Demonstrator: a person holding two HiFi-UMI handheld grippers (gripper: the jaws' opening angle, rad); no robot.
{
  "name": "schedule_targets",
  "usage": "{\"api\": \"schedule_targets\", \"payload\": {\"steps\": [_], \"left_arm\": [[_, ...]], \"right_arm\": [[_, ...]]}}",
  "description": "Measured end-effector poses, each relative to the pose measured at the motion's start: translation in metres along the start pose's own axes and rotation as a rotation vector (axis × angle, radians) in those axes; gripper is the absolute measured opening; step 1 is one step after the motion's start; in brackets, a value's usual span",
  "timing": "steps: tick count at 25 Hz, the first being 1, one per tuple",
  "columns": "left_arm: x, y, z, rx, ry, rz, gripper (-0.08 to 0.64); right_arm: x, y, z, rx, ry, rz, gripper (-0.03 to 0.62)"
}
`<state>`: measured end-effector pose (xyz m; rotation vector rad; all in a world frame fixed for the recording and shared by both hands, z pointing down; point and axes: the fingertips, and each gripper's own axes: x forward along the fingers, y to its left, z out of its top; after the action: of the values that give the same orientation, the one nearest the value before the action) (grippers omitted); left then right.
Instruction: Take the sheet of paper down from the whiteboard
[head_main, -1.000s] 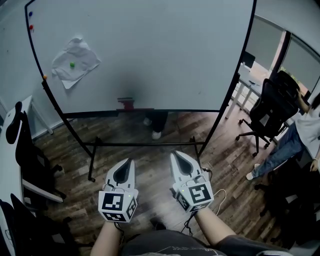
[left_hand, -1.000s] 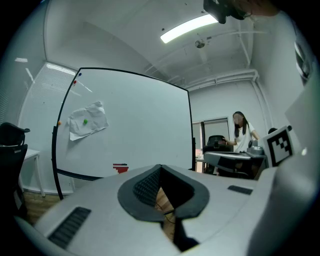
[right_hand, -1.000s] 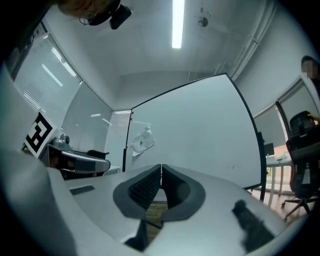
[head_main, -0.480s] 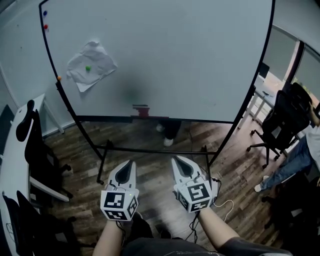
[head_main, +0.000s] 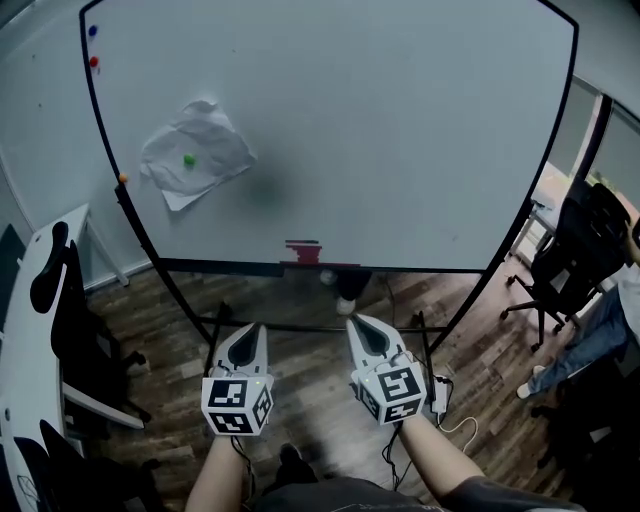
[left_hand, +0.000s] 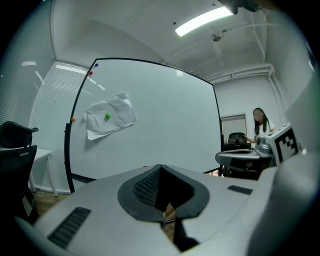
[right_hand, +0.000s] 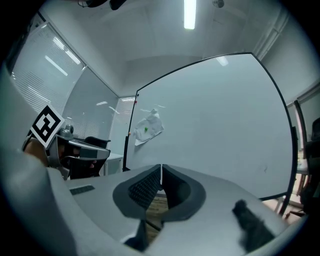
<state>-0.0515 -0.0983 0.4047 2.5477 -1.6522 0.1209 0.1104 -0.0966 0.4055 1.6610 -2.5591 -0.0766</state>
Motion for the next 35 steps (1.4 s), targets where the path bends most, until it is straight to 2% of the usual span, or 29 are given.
{"api": "schedule_targets", "payload": {"steps": [8, 15, 24, 30, 35], "left_arm": [[0.044, 0.072, 0.017, -0.015, -0.015, -0.011, 0.012], [0.063, 0.125, 0.028, -0.003, -0.035, -0.008, 0.014], [0.079, 0.160, 0.040, -0.029, -0.049, -0.007, 0.014], [0.092, 0.158, 0.046, -0.019, -0.055, 0.029, 0.014], [0.103, 0.163, 0.052, -0.021, -0.058, 0.111, 0.014]], "right_arm": [[0.076, 0.008, 0.015, -0.020, 0.001, -0.022, 0.025], [0.124, 0.027, 0.020, -0.024, 0.006, -0.031, 0.025], [0.147, 0.026, 0.040, -0.011, -0.057, -0.086, 0.025], [0.171, 0.013, 0.038, 0.006, -0.062, -0.034, 0.025], [0.199, 0.013, 0.041, -0.004, -0.068, 0.075, 0.025]]}}
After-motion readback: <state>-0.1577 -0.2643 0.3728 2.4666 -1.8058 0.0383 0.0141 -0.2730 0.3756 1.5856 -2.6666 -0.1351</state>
